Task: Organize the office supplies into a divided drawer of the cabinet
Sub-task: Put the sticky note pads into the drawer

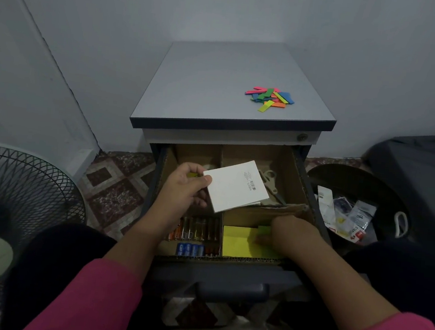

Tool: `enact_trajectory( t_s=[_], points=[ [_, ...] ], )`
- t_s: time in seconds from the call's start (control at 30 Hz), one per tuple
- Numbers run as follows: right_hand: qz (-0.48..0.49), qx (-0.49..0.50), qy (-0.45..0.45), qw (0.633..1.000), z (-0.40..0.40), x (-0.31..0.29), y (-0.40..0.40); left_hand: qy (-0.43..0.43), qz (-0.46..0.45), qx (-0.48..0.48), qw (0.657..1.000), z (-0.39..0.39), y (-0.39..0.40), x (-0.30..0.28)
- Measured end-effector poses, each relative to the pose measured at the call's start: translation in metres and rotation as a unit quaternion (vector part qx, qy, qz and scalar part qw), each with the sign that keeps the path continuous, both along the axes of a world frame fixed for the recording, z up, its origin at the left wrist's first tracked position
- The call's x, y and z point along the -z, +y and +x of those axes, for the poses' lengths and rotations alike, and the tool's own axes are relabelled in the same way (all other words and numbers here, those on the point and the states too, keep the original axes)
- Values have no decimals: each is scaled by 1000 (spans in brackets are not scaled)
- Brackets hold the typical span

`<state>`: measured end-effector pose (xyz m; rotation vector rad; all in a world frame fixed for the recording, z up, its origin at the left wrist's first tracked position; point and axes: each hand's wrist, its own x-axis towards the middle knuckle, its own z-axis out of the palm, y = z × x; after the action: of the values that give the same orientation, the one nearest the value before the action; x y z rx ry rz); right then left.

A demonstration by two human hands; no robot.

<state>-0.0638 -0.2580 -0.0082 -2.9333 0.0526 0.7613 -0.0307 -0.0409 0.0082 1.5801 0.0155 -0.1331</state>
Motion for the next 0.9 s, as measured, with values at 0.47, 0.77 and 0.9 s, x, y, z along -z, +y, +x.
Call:
enact_trajectory(
  t_s=[0.47,0.77,0.9],
  points=[
    [13,-55,23,998,-2,-2,4,8,-6,6,1000,-1,-1,-1],
    [38,-38,58,997,-4,-9,4,11,-7,17,1000,-4,0,-4],
    [139,25,57,988,-1,-20,-11,17,-17,45,999,-6,3,-7]
  ],
)
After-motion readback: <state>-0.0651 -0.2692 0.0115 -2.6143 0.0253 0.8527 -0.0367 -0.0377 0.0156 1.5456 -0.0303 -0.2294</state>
